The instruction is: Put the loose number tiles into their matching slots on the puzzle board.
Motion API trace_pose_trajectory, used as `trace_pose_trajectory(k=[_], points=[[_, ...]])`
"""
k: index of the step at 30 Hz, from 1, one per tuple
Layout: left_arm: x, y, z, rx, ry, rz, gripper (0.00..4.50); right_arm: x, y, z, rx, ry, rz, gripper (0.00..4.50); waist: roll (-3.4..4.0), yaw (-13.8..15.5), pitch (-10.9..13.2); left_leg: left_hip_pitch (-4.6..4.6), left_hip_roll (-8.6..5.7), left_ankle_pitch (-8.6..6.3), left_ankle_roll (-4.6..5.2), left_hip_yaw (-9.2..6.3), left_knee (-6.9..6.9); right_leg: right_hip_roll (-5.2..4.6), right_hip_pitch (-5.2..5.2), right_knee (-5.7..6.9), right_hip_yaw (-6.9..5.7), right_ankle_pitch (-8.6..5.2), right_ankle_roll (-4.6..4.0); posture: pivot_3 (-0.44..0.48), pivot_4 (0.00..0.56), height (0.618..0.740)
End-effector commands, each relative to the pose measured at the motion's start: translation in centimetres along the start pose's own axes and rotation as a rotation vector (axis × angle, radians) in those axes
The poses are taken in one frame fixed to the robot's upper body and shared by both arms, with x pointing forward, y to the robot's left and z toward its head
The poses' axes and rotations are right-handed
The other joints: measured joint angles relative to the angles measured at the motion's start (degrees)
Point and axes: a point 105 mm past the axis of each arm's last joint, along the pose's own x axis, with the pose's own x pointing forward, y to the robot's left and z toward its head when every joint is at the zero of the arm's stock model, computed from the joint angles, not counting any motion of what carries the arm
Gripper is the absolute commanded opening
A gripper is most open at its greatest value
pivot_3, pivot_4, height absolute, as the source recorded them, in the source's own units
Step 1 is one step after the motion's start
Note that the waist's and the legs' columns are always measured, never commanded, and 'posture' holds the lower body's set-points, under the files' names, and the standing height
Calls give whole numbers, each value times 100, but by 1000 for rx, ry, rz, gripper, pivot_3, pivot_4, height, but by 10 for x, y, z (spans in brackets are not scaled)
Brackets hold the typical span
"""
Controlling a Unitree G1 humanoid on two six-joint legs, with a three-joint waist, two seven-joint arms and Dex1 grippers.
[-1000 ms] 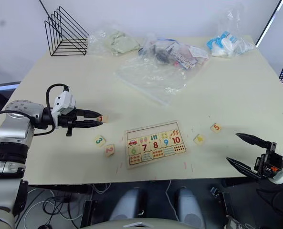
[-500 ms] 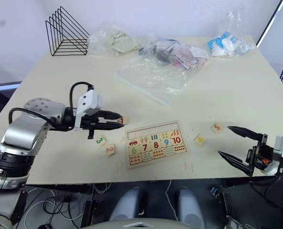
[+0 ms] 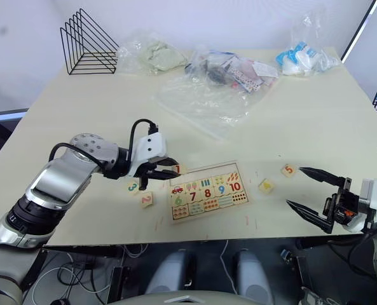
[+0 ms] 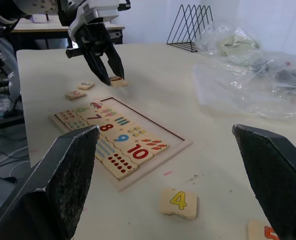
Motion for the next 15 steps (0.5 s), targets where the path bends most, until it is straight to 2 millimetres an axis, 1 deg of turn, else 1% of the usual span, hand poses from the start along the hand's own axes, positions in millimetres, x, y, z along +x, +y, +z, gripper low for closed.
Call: trace_pose_trajectory(k=[1, 8, 15], points=[[-3, 3, 1, 24, 37, 20, 916, 5, 2, 5, -38, -18, 18, 4500, 0, 0, 0, 0, 0, 0, 0, 0, 0, 0, 0, 0, 0, 0, 0, 0, 150, 740], [2, 1, -7, 22, 73, 8, 916, 6, 3, 4, -39, -27, 14, 4500, 0, 6, 0, 0, 0, 0, 0, 0, 0, 0, 0, 0, 0, 0, 0, 0, 150, 740], [6, 6, -12, 19, 88, 2, 916, 2, 6, 1, -35, -22, -6, 4500, 0, 5, 0, 0, 0, 0, 0, 0, 0, 0, 0, 0, 0, 0, 0, 0, 150, 740]])
